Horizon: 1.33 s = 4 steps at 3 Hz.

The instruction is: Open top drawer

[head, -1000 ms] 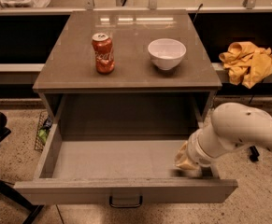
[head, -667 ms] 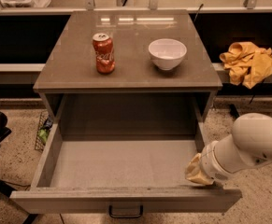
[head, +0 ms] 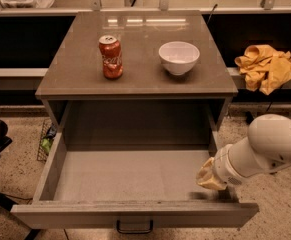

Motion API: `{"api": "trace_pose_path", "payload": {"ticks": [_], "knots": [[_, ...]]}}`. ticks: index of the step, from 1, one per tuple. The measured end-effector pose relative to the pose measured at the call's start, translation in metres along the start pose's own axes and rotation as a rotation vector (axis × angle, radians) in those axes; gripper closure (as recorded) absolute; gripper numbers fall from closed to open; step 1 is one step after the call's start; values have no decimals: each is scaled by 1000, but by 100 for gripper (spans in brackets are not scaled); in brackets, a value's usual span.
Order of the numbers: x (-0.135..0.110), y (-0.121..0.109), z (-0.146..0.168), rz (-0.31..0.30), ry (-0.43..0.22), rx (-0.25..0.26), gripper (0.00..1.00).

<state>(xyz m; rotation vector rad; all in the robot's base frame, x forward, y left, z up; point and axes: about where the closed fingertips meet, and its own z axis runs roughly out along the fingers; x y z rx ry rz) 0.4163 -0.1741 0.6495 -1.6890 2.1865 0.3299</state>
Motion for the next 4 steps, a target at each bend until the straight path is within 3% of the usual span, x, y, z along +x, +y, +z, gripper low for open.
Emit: {"api": "trace_pose_path", "payload": {"ticks": [2,3,4], "knots": [[-9,-54,-22,48,-62,44,100],[-19,-56,-29,28,-78,65,100],[-27,-20,-11,-3,-80,46,100]]}}
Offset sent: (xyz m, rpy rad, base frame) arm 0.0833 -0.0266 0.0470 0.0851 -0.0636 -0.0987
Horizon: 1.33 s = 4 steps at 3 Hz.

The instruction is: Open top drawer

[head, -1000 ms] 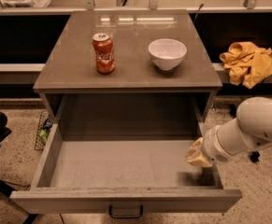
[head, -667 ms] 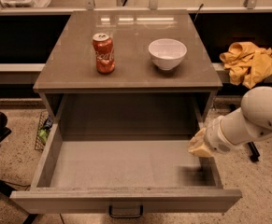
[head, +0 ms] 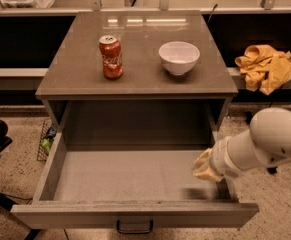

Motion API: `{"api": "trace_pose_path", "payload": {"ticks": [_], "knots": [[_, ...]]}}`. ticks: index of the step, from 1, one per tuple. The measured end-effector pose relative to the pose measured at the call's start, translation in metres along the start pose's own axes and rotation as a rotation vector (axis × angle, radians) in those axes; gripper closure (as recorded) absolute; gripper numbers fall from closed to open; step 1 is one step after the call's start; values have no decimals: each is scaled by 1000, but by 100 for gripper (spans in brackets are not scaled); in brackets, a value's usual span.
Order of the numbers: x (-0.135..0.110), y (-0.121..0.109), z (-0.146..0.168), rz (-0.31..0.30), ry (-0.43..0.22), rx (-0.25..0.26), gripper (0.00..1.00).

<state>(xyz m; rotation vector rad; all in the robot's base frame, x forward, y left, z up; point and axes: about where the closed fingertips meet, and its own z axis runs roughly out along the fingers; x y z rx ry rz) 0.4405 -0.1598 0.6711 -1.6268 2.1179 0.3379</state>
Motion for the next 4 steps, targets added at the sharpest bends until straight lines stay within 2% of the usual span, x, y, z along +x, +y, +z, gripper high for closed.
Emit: {"api": "trace_pose_path", "payload": {"ticks": [1,2,4], "knots": [[-1,37,19,-39,-15,-41,100],[-2,39,20,-43,-13,-46,82],[-3,40,19,-48,-11,-45,35]]}}
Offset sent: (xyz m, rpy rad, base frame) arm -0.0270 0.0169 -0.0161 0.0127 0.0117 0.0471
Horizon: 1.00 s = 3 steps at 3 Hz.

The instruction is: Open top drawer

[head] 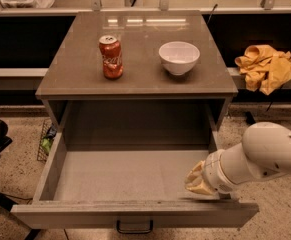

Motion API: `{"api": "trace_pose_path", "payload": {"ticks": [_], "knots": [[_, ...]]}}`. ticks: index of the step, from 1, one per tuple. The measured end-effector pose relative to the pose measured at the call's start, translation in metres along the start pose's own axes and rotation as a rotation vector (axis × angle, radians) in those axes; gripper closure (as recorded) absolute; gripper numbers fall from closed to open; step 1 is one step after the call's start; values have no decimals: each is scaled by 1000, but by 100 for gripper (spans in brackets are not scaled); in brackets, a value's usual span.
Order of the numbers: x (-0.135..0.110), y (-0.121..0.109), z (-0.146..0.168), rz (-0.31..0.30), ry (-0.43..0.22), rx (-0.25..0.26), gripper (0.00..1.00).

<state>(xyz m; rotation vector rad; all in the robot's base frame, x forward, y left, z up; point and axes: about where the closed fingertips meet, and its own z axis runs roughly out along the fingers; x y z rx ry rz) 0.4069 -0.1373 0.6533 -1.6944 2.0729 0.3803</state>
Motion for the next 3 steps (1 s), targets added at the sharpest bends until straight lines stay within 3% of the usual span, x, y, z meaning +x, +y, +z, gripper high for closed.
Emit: {"api": "trace_pose_path", "payload": {"ticks": [1,2,3], "knots": [[-1,0,0,-3,1,0,13],[-2,1,-1,-5,1,1,0],[-2,1,-1,-5,1,1,0]]}}
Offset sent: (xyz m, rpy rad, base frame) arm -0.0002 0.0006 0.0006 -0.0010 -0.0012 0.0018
